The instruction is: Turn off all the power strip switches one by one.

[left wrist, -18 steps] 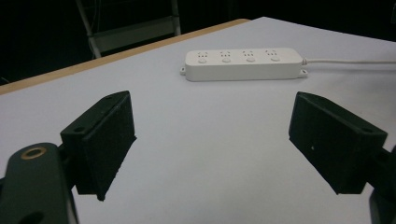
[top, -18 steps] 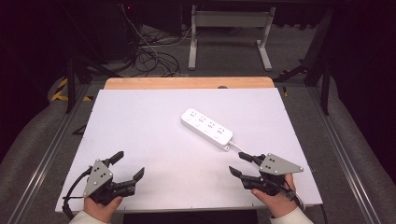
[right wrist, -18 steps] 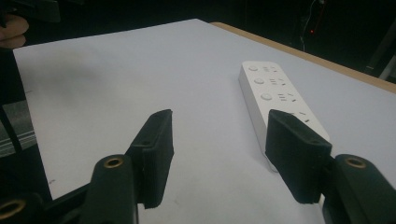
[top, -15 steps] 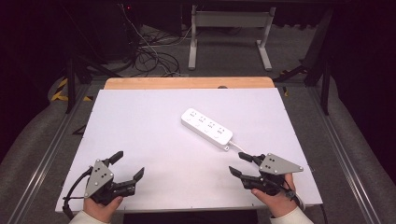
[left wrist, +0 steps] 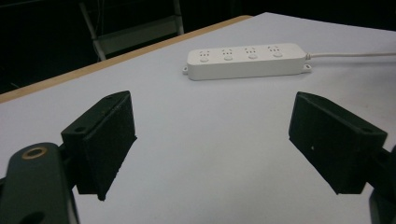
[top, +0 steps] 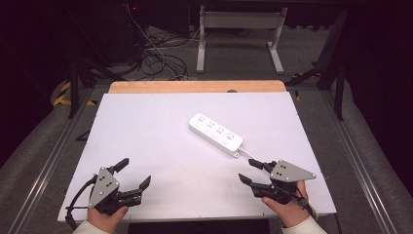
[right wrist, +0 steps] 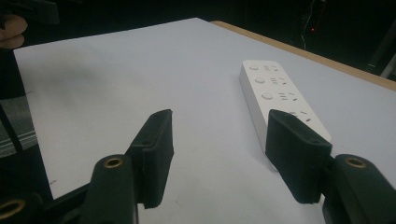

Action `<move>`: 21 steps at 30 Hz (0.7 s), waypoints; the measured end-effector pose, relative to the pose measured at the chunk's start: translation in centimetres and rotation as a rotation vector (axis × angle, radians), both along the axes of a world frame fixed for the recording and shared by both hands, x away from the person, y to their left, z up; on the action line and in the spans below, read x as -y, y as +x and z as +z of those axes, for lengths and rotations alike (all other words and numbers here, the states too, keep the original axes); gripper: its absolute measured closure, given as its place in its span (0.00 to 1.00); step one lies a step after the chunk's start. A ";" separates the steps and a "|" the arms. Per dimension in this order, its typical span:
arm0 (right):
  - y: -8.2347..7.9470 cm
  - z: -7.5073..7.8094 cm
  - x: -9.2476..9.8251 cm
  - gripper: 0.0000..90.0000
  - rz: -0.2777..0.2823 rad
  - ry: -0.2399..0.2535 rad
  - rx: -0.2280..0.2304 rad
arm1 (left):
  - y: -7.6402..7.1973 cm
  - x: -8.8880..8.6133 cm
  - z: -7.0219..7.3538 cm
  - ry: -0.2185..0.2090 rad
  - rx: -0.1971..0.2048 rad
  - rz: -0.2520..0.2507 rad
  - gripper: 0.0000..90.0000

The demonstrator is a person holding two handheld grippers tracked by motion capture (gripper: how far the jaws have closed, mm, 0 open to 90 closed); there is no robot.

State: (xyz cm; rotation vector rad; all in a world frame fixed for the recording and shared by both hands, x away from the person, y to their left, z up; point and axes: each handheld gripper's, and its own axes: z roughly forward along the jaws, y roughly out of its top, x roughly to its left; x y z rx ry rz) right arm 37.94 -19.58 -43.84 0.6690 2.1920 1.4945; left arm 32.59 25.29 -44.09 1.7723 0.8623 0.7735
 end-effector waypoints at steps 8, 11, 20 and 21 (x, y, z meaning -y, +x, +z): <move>0.4 0.8 -0.3 0.57 0.008 -0.044 -0.007 | 0.0 0.2 -0.1 0.029 0.009 0.010 0.17; 0.8 1.4 -0.6 0.65 0.016 -0.041 -0.027 | 0.0 0.2 -0.1 0.031 0.010 0.012 0.17; 2.3 3.2 -1.9 0.83 0.023 -0.008 -0.096 | -0.1 0.1 -0.1 0.036 0.020 0.017 0.17; 2.6 3.4 -2.0 0.84 0.025 -0.002 -0.116 | -0.1 0.1 -0.1 0.036 0.020 0.017 0.17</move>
